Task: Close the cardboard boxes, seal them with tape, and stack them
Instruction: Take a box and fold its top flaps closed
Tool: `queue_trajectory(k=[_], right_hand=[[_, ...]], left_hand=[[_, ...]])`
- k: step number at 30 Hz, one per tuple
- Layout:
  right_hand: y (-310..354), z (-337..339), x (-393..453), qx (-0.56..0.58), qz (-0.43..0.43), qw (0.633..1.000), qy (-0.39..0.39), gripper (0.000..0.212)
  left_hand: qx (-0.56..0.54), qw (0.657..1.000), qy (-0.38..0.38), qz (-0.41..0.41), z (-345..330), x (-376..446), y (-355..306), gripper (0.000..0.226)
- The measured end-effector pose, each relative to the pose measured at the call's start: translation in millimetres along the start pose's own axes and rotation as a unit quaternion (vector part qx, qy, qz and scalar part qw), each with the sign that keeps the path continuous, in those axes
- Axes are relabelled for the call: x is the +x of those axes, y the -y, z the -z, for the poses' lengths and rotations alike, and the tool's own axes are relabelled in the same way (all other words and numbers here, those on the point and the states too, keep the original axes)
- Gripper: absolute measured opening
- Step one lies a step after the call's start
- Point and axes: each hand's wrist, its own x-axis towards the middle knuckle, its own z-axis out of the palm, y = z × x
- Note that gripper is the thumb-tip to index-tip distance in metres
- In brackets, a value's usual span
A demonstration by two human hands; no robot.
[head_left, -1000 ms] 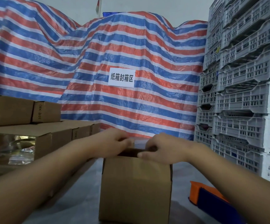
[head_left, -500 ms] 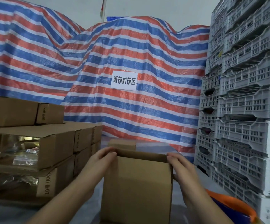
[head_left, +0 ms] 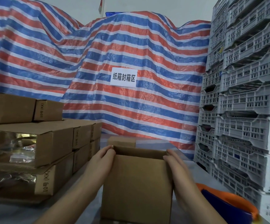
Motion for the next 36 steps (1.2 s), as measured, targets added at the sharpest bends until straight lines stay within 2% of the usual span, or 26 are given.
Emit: queue_trajectory(k=[5, 10, 14, 17, 20, 23, 27, 31, 33, 36], right_hand=[[-5.3, 0.1, -2.5, -0.005, 0.015, 1.0, 0.003, 0.044], [-10.9, -4.2, -5.6, -0.034, 0.068, 0.996, -0.041, 0.027], [2.8, 4.1, -2.6, -0.133, 0.101, 0.986, 0.015, 0.019], [26.7, 12.6, 8.8, -0.254, 0.066, 0.96, 0.095, 0.017], [47.5, 15.4, 20.6, -0.298, -0.024, 0.949, 0.101, 0.009], [52.6, 14.2, 24.9, -0.305, -0.042, 0.944, 0.118, 0.019], [49.4, 18.2, 16.0, -0.258, -0.014, 0.95, 0.177, 0.021], [48.3, 22.7, 10.0, -0.233, 0.0, 0.949, 0.21, 0.048], [45.5, 22.8, 10.1, -0.217, -0.001, 0.953, 0.211, 0.046], [30.9, 25.3, 12.4, -0.171, 0.014, 0.966, 0.195, 0.026]], left_hand=[[0.04, 0.998, -0.014, -0.054, 2.8, -2.6, 6.6, 0.037], [0.031, 0.995, -0.044, -0.083, -3.4, -3.3, 13.9, 0.03], [0.038, 0.995, -0.036, -0.082, -1.8, 1.0, 10.9, 0.029], [0.039, 0.995, -0.038, -0.084, 0.6, 0.6, 10.3, 0.032], [0.029, 0.995, -0.036, -0.083, 0.2, 0.9, 11.8, 0.03], [0.028, 0.998, 0.008, -0.059, -3.4, 2.7, 13.8, 0.028], [0.056, 0.997, 0.036, -0.035, -6.5, 4.9, 17.2, 0.044], [0.096, 0.991, 0.082, -0.03, 1.2, 8.4, 18.8, 0.051], [0.112, 0.987, 0.108, -0.03, 7.7, 9.8, 16.5, 0.048], [0.14, 0.98, 0.143, -0.018, 15.1, 7.4, 5.6, 0.045]])
